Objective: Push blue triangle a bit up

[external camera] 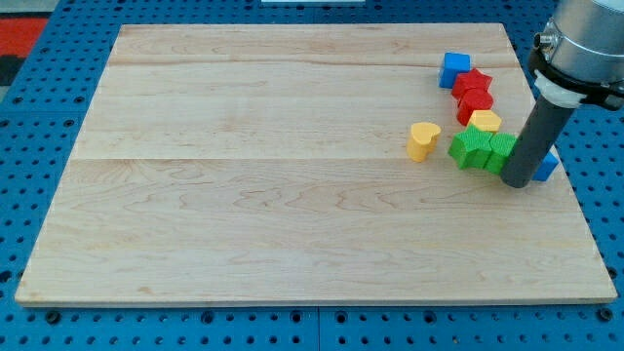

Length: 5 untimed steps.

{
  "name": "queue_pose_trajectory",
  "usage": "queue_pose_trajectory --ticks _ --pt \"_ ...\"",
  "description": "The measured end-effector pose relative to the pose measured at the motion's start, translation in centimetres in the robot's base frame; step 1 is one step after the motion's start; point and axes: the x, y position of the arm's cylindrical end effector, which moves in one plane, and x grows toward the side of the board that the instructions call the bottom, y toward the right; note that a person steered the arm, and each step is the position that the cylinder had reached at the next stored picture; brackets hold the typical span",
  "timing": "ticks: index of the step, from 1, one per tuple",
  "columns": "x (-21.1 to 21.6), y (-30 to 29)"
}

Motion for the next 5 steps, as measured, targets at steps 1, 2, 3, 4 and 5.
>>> queue_pose_trajectory --ticks 1,2,3,4,5 --pt "0.3 0.0" --pt "0.7 0.4" --pt "1.1 0.8" --pt "1.1 1.9" --pt "1.1 2.8"
